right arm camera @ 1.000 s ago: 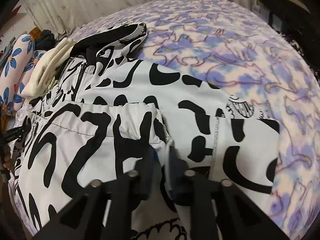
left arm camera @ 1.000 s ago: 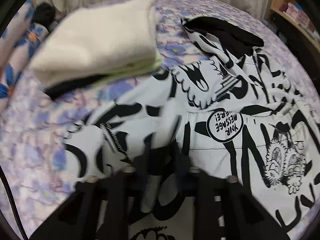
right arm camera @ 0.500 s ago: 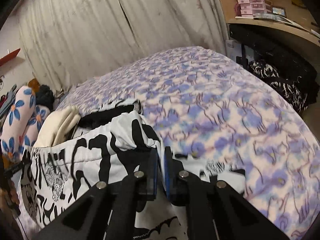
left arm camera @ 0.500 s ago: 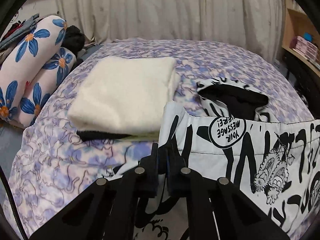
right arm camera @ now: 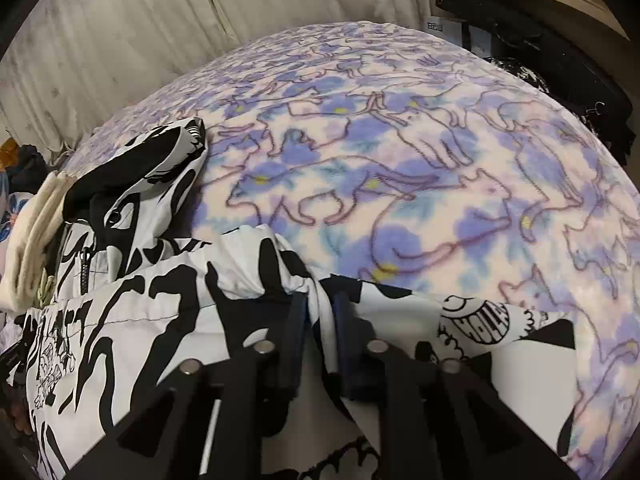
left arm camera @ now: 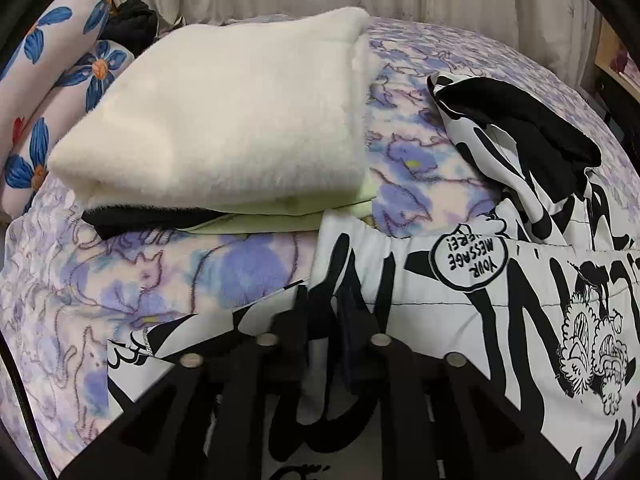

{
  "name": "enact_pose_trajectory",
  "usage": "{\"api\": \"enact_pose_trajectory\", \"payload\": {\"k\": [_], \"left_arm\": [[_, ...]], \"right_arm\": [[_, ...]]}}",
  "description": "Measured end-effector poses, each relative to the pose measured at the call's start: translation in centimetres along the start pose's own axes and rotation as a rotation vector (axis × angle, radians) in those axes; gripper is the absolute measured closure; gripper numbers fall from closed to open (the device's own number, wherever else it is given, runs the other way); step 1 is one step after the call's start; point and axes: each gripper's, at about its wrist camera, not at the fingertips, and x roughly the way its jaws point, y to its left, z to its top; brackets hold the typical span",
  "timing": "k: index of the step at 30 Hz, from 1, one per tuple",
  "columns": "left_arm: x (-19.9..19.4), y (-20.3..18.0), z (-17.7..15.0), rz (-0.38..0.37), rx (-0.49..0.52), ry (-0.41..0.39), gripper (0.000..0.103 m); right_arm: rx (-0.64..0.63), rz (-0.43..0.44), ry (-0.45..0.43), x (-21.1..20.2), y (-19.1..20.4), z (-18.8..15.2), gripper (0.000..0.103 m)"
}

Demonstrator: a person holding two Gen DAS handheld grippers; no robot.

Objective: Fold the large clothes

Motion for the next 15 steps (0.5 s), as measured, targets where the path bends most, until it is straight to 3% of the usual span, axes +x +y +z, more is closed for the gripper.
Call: {"api": "enact_pose_trajectory", "payload": {"k": [1, 3, 5, 11, 15], "left_arm": [[-0.1, 0.2, 0.1, 0.009, -0.003, 0.005, 0.077], [-0.5, 0.6, 0.3, 0.033, -0.004, 0.009, 0.053], [-1.7, 1.4, 0.5, 0.048, -0.021, -0.001, 0.047], [-7.9, 1.2, -1.0, 0.030, -0.023, -0.120, 0.047], [-11.0, -1.2, -3.2, -0.068, -0.017, -0.129, 0.078]], "right_arm": [[-0.003, -0.014, 0.010, -0.2, 0.0, 0.2, 0.077], [0.006, -0.024, 0.015, -0.9, 0.0, 0.5, 0.075], [0.031, -0.021, 0.002, -2.3, -0.1, 0.8, 0.075], [-0.023, 0.109, -0.074, -7.6, 4.4, -0.3, 0.075], [-0.150, 0.190, -0.062, -9.3, 10.1, -2.6, 0.075]]}}
